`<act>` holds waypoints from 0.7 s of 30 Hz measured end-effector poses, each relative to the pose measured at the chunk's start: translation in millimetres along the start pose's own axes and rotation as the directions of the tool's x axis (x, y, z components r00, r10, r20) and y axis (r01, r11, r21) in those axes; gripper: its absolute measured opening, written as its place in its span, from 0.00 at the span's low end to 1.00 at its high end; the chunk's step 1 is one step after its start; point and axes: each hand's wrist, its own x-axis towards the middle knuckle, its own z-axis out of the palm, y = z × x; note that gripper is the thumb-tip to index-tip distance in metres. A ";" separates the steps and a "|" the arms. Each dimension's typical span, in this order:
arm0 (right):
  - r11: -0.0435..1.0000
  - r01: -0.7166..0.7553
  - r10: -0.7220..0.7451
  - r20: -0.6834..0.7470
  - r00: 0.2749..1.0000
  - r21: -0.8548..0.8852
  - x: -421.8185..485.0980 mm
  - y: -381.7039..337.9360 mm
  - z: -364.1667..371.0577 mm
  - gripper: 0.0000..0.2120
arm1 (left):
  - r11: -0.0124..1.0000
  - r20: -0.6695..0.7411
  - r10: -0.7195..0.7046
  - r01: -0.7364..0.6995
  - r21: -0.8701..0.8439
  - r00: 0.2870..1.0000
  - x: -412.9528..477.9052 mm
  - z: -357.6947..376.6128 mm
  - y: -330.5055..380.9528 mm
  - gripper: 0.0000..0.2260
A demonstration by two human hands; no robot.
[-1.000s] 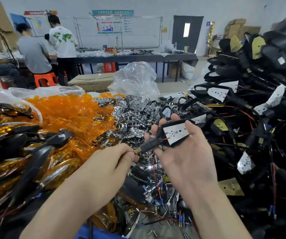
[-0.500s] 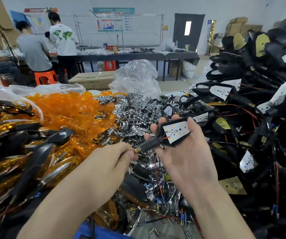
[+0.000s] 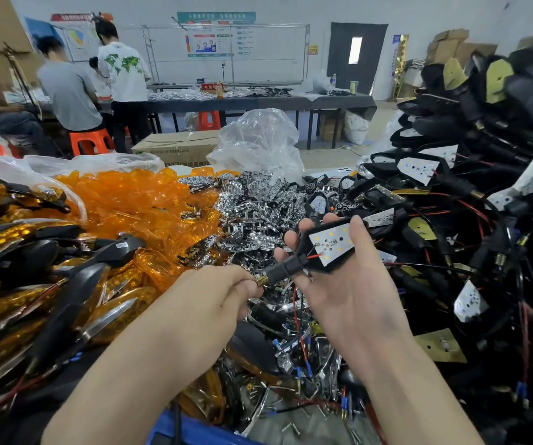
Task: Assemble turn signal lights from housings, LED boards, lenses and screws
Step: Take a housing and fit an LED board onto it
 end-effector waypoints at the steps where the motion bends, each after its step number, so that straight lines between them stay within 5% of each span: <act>1: 1.000 0.003 -0.003 -0.002 1.000 -0.001 -0.1 0.2 0.2 0.17 | 1.000 0.000 -0.001 0.001 0.005 1.000 0.0 0.2 -0.3 0.13; 21: 1.000 0.002 -0.002 0.002 1.000 0.016 -0.6 1.4 -0.6 0.14 | 0.999 0.061 0.014 -0.012 -0.033 0.998 -2.2 -0.4 -3.4 0.09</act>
